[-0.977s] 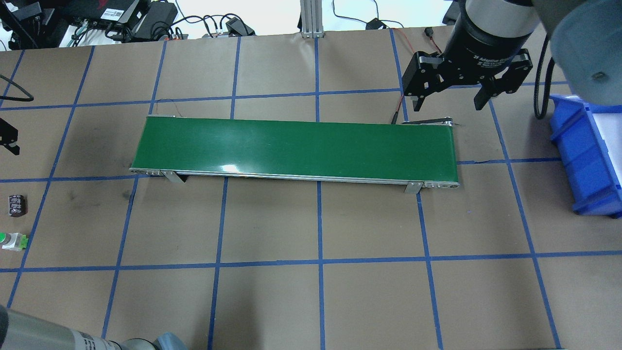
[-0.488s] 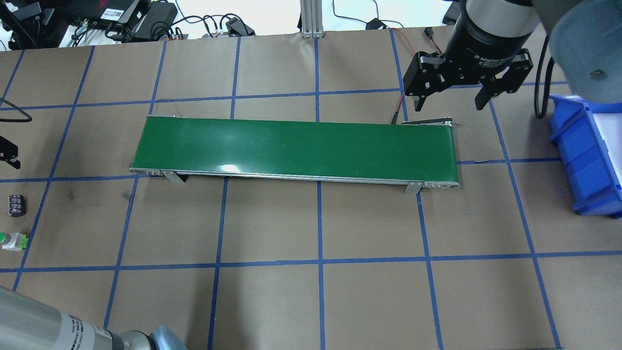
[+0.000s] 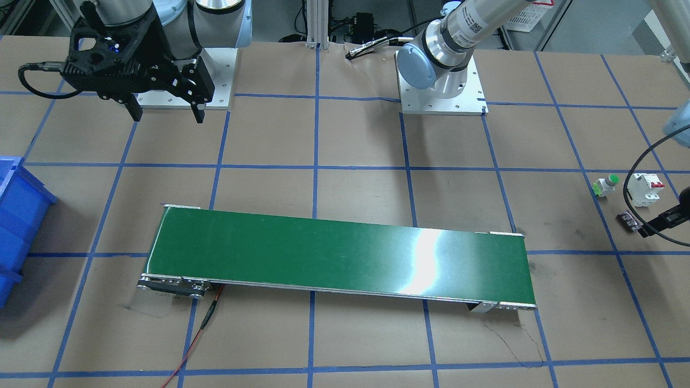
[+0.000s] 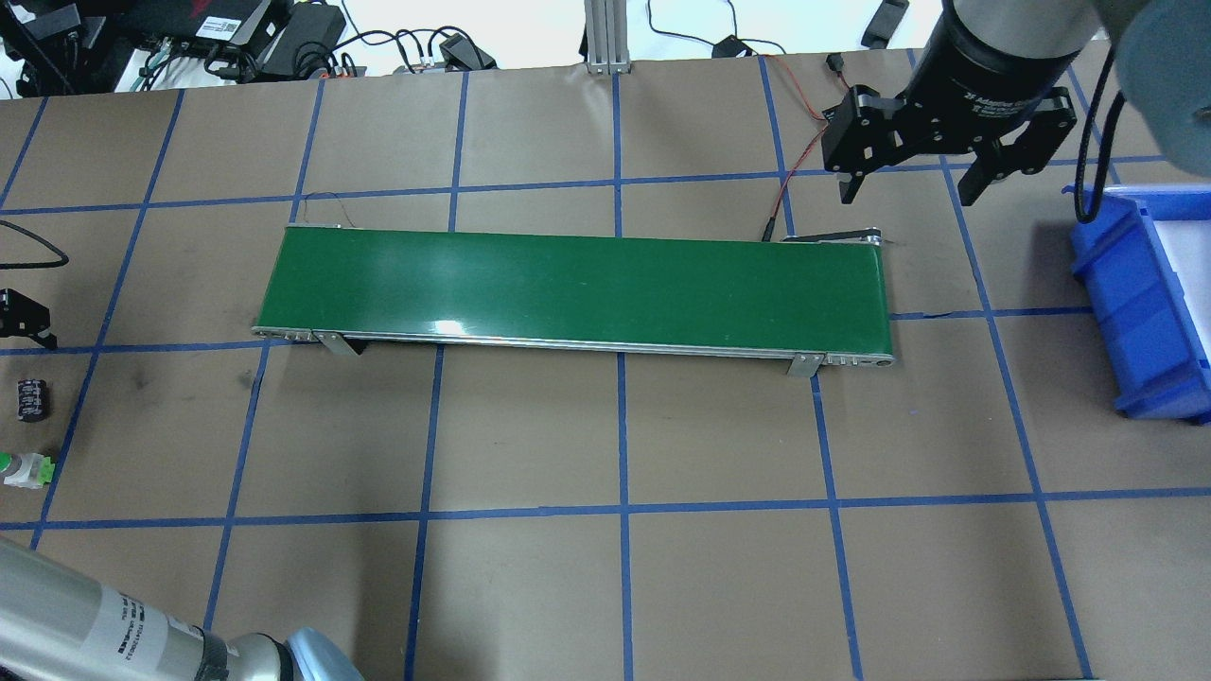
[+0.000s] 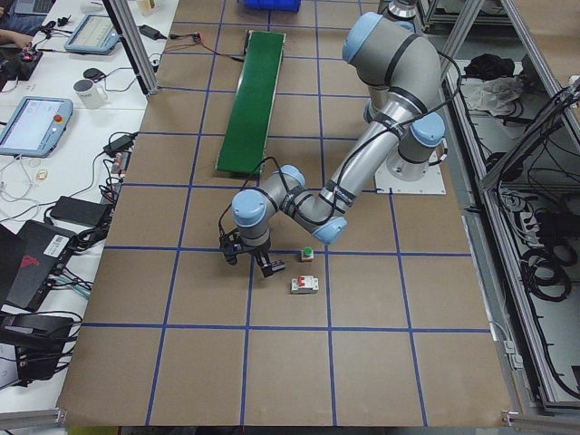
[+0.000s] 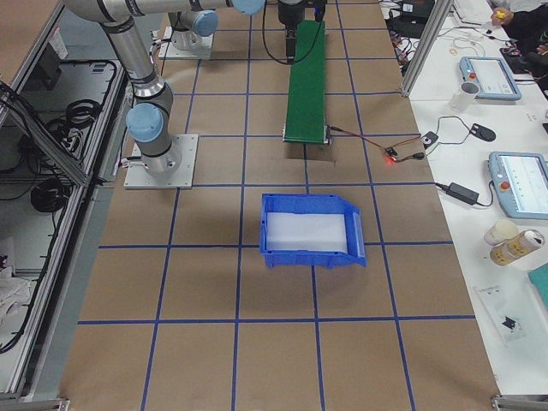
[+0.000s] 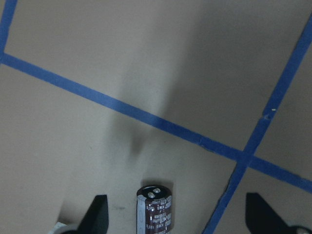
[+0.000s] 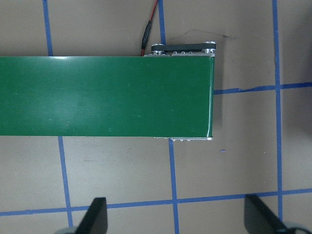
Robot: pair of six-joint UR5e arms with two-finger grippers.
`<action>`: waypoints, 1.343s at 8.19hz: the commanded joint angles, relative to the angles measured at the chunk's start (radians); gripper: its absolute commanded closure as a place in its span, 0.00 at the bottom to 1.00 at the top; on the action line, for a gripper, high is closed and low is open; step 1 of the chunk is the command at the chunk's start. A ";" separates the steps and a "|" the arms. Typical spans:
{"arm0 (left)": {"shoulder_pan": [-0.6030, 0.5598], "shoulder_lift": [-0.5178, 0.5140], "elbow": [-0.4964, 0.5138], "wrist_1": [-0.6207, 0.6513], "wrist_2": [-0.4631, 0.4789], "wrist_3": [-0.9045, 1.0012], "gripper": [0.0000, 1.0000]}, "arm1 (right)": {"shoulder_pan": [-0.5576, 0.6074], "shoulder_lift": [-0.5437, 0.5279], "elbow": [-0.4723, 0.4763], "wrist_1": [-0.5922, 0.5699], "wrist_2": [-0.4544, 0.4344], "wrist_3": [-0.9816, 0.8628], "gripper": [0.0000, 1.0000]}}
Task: Move capacitor from left to right
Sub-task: 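Close the left gripper on the black capacitor and lift it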
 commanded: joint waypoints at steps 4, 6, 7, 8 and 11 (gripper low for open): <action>0.039 -0.008 -0.094 0.000 -0.009 0.004 0.00 | -0.031 0.000 0.005 0.007 0.006 -0.002 0.00; 0.041 0.007 -0.093 -0.001 -0.009 0.025 0.00 | -0.031 0.000 0.005 0.008 0.009 -0.002 0.00; 0.039 0.007 -0.093 -0.001 -0.011 0.027 0.00 | -0.031 0.000 0.005 0.013 0.011 -0.003 0.00; 0.039 0.006 -0.094 -0.001 -0.012 0.077 0.00 | -0.031 0.000 0.006 0.014 0.011 -0.002 0.00; 0.039 -0.003 -0.086 0.011 -0.012 0.108 0.00 | -0.031 0.000 0.006 0.011 0.012 -0.002 0.00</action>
